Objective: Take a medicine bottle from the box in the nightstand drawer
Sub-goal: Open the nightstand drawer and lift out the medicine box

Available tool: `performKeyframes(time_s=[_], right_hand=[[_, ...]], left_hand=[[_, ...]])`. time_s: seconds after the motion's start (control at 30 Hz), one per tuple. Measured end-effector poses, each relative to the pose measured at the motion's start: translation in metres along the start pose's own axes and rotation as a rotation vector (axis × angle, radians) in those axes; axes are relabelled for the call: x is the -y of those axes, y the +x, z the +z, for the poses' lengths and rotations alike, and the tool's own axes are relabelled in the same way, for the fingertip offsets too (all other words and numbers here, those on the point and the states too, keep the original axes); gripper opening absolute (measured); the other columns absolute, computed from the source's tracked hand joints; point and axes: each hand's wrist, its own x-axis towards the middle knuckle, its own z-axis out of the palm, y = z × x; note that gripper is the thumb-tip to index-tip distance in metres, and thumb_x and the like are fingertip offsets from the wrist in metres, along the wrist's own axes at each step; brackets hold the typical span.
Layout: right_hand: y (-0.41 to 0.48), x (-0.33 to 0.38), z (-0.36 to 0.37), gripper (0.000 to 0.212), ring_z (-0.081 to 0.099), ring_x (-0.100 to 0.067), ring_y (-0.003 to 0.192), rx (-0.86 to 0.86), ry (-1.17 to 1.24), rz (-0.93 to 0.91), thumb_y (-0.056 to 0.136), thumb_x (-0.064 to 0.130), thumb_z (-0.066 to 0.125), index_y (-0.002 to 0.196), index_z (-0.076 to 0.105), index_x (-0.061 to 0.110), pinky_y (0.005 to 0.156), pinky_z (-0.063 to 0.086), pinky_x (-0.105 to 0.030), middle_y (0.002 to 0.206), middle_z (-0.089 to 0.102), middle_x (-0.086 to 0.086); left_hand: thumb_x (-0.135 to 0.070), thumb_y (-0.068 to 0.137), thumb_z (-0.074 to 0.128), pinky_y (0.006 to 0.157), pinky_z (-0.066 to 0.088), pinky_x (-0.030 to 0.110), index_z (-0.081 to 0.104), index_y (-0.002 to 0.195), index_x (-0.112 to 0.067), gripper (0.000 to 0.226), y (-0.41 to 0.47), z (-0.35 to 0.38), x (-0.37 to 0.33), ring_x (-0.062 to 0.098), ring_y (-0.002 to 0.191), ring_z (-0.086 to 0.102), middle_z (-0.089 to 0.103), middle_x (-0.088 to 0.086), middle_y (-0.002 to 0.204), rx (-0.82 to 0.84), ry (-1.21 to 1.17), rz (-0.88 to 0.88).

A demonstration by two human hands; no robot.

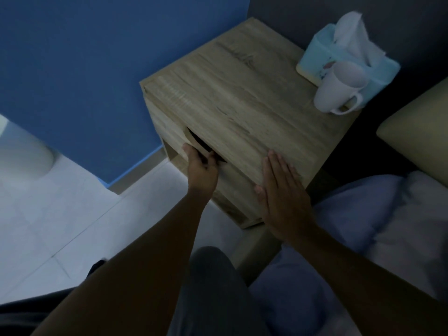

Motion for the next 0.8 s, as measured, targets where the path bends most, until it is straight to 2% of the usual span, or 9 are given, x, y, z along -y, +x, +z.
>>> performKeyframes(time_s=[0.07, 0.2, 0.37, 0.47, 0.57, 0.67, 0.8], right_hand=[[-0.001, 0.0, -0.001, 0.064, 0.017, -0.025, 0.152, 0.016, 0.009, 0.0, 0.101, 0.037, 0.029, 0.155, 0.022, 0.004, 0.123, 0.018, -0.045, 0.164, 0.02, -0.013], [-0.001, 0.003, -0.004, 0.065, 0.013, -0.023, 0.153, 0.052, 0.007, 0.009, 0.101, 0.039, 0.024, 0.156, 0.017, 0.006, 0.124, 0.017, -0.044, 0.165, 0.016, -0.011], [-0.001, 0.005, -0.008, 0.066, 0.015, -0.026, 0.153, 0.083, 0.024, 0.018, 0.099, 0.039, 0.022, 0.156, 0.015, 0.006, 0.123, 0.018, -0.045, 0.165, 0.016, -0.013], [-0.001, 0.009, -0.011, 0.067, 0.017, -0.029, 0.152, 0.1, 0.011, 0.025, 0.098, 0.037, 0.023, 0.156, 0.017, 0.003, 0.123, 0.017, -0.045, 0.164, 0.018, -0.016], [0.003, 0.01, -0.015, 0.064, 0.017, -0.03, 0.152, 0.139, 0.044, 0.033, 0.1, 0.03, 0.035, 0.155, 0.02, 0.001, 0.123, 0.015, -0.045, 0.164, 0.018, -0.017], [0.011, 0.01, -0.023, 0.064, 0.014, -0.031, 0.152, 0.199, 0.071, 0.036, 0.1, 0.025, 0.044, 0.155, 0.021, 0.0, 0.124, 0.013, -0.043, 0.164, 0.016, -0.018], [0.015, 0.016, -0.031, 0.065, 0.008, -0.029, 0.153, 0.263, 0.069, 0.072, 0.102, 0.024, 0.042, 0.156, 0.014, 0.001, 0.124, 0.011, -0.041, 0.166, 0.008, -0.016]], left_hand=[[-0.03, 0.1, 0.046, 0.104, 0.043, 0.032, -0.002, 0.157, -0.02, 0.074, -0.007, -0.01, 0.006, 0.016, 0.127, 0.048, 0.04, 0.008, 0.153, 0.012, -0.042, -0.022], [-0.028, 0.099, 0.05, 0.094, 0.049, 0.032, 0.008, 0.155, -0.028, 0.07, -0.02, -0.043, 0.022, 0.01, 0.112, 0.057, 0.049, 0.002, 0.141, 0.069, -0.113, -0.054], [-0.029, 0.098, 0.052, 0.063, 0.051, 0.011, 0.015, 0.153, -0.033, 0.067, -0.039, -0.082, 0.039, -0.001, 0.094, 0.062, 0.056, -0.018, 0.117, 0.074, -0.116, -0.111], [-0.033, 0.097, 0.053, 0.064, 0.049, 0.011, 0.016, 0.154, -0.03, 0.068, -0.05, -0.104, 0.048, -0.003, 0.092, 0.06, 0.053, -0.015, 0.124, 0.081, -0.094, -0.141], [-0.035, 0.096, 0.055, 0.065, 0.049, 0.01, 0.018, 0.154, -0.029, 0.069, -0.061, -0.124, 0.056, -0.006, 0.09, 0.058, 0.052, -0.014, 0.126, 0.085, -0.073, -0.161], [-0.035, 0.096, 0.055, 0.055, 0.049, 0.004, 0.02, 0.153, -0.028, 0.067, -0.072, -0.139, 0.062, -0.007, 0.085, 0.058, 0.05, -0.017, 0.122, 0.08, -0.06, -0.182], [-0.036, 0.096, 0.054, 0.057, 0.049, 0.004, 0.02, 0.152, -0.028, 0.067, -0.082, -0.156, 0.07, 0.001, 0.099, 0.061, 0.053, -0.013, 0.13, 0.076, -0.029, -0.169]])
